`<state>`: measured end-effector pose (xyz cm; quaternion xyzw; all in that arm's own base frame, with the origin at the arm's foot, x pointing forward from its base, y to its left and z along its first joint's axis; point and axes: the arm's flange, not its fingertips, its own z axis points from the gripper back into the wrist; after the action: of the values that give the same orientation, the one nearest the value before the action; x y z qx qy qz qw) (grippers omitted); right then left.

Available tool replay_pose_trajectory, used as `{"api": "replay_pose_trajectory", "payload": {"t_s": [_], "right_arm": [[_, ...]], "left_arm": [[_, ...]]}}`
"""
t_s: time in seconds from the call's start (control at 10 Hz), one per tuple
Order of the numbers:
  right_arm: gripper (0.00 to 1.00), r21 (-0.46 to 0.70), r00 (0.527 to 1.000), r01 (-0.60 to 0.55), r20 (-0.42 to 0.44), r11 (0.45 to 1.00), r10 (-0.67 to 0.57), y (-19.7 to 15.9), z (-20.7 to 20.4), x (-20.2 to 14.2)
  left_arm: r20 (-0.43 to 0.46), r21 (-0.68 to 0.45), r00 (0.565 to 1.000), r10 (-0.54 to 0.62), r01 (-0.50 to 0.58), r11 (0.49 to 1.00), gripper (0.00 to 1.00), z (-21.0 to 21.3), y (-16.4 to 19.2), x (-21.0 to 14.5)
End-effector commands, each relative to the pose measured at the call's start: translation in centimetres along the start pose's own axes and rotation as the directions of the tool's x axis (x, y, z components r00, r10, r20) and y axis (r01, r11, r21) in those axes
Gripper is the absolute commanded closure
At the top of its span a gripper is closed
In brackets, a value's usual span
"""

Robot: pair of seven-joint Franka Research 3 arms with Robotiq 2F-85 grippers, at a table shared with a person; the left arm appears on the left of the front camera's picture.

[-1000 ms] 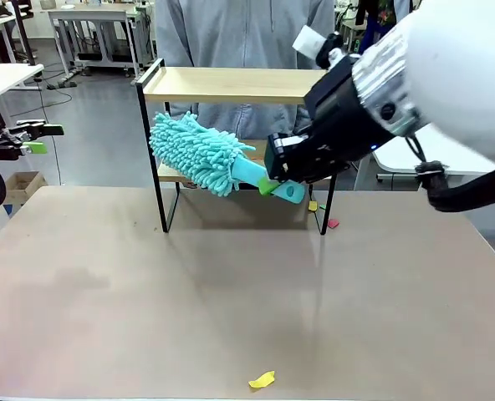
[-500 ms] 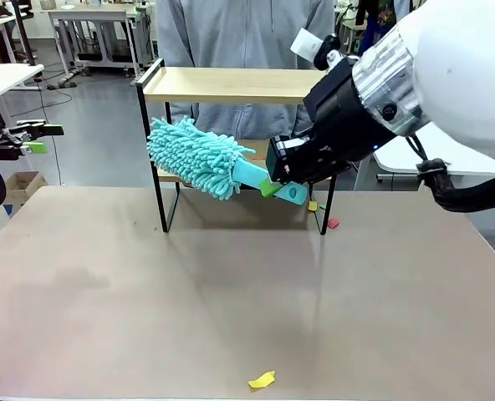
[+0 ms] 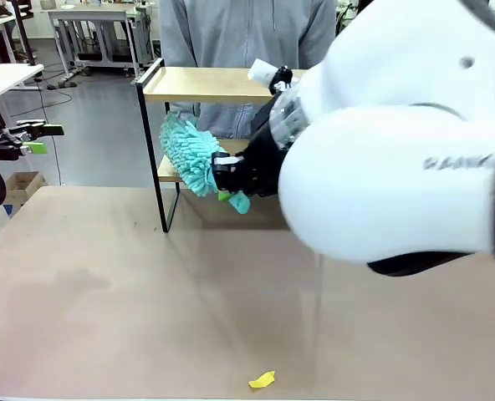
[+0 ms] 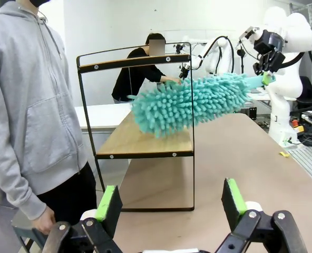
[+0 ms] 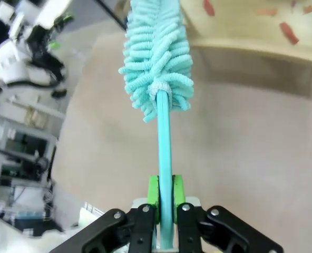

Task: Clean the shelf.
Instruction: Clean the specific section of the Shelf indicated by the human with the Duster.

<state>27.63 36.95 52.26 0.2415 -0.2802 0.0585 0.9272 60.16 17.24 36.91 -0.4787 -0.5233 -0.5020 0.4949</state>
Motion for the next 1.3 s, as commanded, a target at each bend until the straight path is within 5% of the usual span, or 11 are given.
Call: {"api": "replay_pose_trajectory", "payload": {"t_s": [0.0, 0.4, 1.2], "right_arm": [[0.87, -0.083, 0.989, 0.088, 0.127, 0.993, -0.077, 3.4, -2.7, 1.3], [0.87, -0.161, 0.97, 0.182, 0.193, 0.97, -0.15, 8.4, -7.9, 5.0], [0.87, -0.187, 0.979, 0.189, 0.106, 0.964, -0.171, 11.1, -13.9, 7.1]], "left_arm": [[-0.006, -0.006, 1.0, -0.012, 0.012, 1.0, 0.0, 0.0, 0.0, 0.2], [-0.006, -0.006, 1.0, -0.012, 0.012, 1.0, 0.0, 0.0, 0.0, 0.2], [-0.006, -0.006, 1.0, -0.012, 0.012, 1.0, 0.0, 0.0, 0.0, 0.2]]}}
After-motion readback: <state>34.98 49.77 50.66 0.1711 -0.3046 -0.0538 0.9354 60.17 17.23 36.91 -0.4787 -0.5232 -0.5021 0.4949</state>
